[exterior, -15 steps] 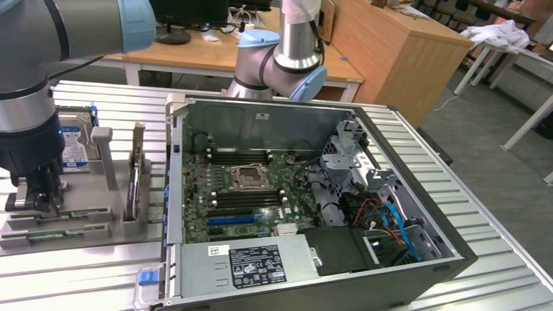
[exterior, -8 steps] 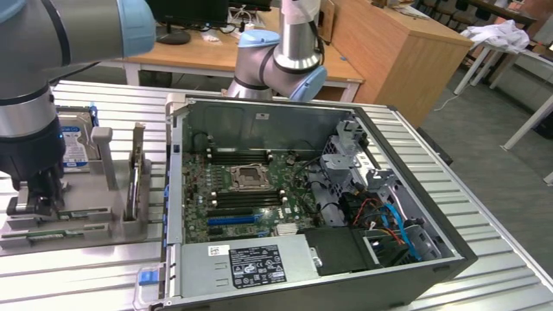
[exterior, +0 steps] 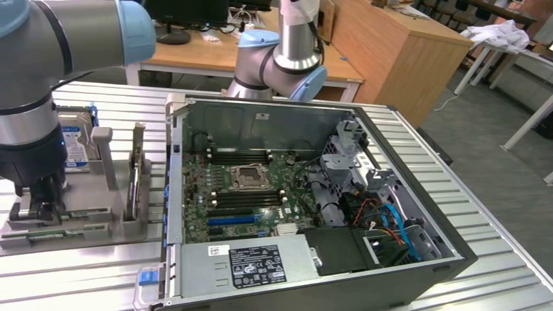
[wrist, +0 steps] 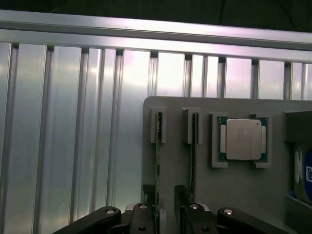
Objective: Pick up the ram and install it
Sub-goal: 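Pick up the ram and move it above insertion slot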
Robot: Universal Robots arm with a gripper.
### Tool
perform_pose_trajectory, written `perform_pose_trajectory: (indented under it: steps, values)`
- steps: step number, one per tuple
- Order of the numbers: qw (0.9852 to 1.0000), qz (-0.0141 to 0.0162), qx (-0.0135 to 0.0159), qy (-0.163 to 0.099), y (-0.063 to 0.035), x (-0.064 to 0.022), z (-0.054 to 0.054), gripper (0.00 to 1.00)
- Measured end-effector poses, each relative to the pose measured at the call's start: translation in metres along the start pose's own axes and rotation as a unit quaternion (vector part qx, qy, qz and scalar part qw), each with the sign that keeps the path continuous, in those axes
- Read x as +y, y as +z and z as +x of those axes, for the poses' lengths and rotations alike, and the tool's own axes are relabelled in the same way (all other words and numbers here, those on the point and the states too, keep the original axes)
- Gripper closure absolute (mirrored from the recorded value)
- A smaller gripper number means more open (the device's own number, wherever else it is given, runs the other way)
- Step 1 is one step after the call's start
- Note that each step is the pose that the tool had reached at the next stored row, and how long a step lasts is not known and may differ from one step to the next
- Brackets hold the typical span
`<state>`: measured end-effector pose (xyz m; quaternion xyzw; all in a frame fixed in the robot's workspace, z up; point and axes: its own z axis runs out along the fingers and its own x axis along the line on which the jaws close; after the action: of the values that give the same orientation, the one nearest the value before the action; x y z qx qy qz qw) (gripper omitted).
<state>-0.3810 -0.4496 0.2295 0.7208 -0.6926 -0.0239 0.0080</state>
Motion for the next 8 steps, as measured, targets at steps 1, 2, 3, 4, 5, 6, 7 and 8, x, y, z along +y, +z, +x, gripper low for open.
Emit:
perform_pose_trajectory:
  steps: [1,2,3,4,5,6,7,8]
  values:
    - [1.0,0.0,0.0,0.0,0.0013,0.0,0.0002,0.7]
    - [1.0,0.0,0.0,0.0,0.0025,-0.0001,0.0003,0.7]
    - [1.0,0.0,0.0,0.0,0.0036,-0.0001,0.0005,0.7]
    - [1.0,0.0,0.0,0.0,0.0047,-0.0002,0.0006,0.7]
    - [1.0,0.0,0.0,0.0,0.0058,-0.0002,0.0008,0.7]
    - [1.0,0.0,0.0,0.0,0.007,-0.0003,0.0009,0.7]
    - [1.0,0.0,0.0,0.0,0.008,-0.0003,0.001,0.7]
    - [1.0,0.0,0.0,0.0,0.009,-0.0004,0.0012,0.7]
